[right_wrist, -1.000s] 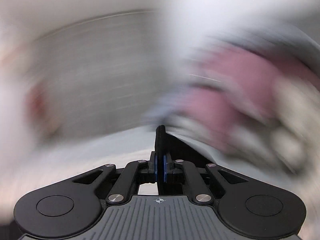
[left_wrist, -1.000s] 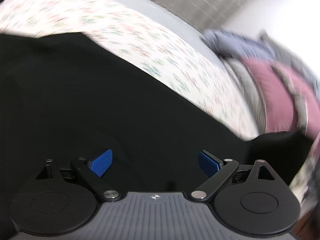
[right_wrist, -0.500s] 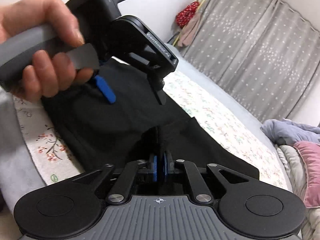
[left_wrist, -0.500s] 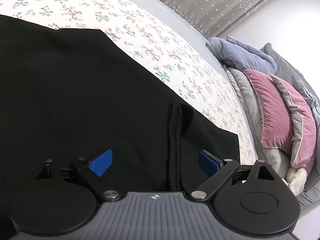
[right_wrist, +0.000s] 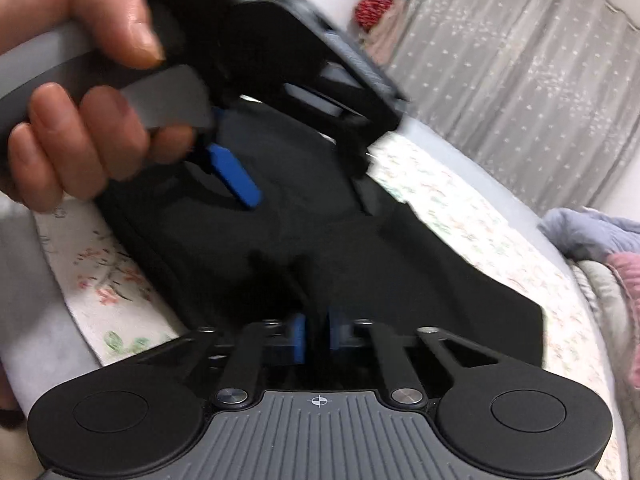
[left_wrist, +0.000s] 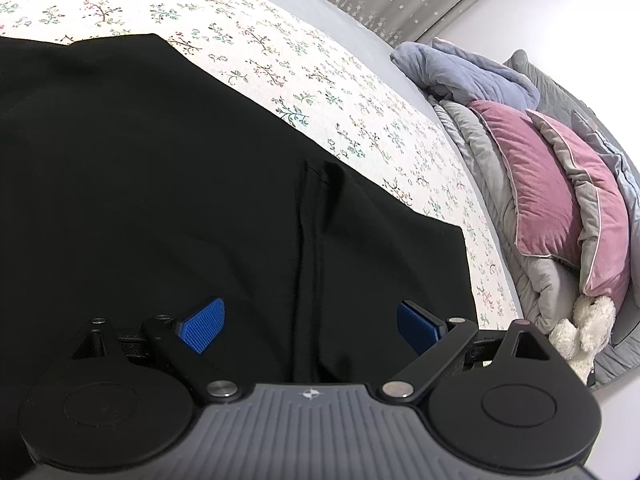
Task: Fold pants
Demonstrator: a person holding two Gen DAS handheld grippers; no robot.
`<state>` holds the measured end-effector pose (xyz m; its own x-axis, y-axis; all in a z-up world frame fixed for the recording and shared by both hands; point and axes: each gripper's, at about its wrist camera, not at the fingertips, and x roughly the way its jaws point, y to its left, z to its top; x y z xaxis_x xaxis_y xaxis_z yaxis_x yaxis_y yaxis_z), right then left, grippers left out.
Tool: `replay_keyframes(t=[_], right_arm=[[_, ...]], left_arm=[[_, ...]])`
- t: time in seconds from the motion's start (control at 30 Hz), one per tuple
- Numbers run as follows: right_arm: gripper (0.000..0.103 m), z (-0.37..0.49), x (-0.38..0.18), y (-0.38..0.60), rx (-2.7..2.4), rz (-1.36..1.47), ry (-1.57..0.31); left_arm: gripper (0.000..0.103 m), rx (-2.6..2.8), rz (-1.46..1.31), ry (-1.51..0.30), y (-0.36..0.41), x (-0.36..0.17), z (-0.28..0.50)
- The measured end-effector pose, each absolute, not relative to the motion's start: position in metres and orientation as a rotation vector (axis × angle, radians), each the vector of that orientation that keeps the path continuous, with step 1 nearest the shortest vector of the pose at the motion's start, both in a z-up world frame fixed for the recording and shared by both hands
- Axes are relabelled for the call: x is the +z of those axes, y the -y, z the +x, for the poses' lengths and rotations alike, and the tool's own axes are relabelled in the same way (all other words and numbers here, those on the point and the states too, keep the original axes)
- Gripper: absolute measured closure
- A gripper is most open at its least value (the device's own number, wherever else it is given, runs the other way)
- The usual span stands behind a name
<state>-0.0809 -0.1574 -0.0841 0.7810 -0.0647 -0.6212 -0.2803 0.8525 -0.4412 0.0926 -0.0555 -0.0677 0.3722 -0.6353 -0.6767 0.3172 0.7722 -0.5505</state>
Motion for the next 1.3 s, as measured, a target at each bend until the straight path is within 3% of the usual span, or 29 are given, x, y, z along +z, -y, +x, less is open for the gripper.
replay_keyframes(t=[0.1,0.17,0.27,0.37,0.5,0.9,1.03,1.2,1.3], right_arm=[[0.092,-0.089,-0.085,0.142,0.155,-0.610,-0.630],[0.072,-0.095,-0.085,0.139,0.194,-0.613,-0.645],[0.061,-0.100,-0.066,0.151,0.226,-0.485,-0.621],[0.063,-0.095,-0.047,0.177,0.214,-0.280,-0.604],[0.066,-0.086,-0.058,0.184,0.169,-0.299,-0.652],[0.101,-0.055,-0.081,0.159,0.191,-0.321,-0.724],[0.101,-0.063,-0.064,0.157,0.187,-0.295,-0.606],[0.100,-0.061,-0.087,0.149,0.222,-0.359,-0.695],[0.094,-0.066,-0.080,0.157,0.237,-0.330,-0.702]], left_arm=[[0.000,-0.631,-0.365,-1.022,0.054,-0.067,0.094],[0.000,-0.625,-0.367,-1.020,0.051,-0.067,0.093],[0.000,-0.627,-0.367,-1.018,0.050,-0.066,0.092],[0.005,-0.641,-0.363,-1.021,0.055,-0.066,0.091],[0.015,-0.647,-0.333,-1.034,0.060,-0.068,0.090],[0.020,-0.654,-0.334,-1.041,0.058,-0.070,0.092],[0.020,-0.655,-0.347,-1.048,0.058,-0.071,0.093],[0.020,-0.658,-0.329,-1.041,0.060,-0.072,0.091],[0.023,-0.653,-0.304,-1.032,0.063,-0.071,0.090]])
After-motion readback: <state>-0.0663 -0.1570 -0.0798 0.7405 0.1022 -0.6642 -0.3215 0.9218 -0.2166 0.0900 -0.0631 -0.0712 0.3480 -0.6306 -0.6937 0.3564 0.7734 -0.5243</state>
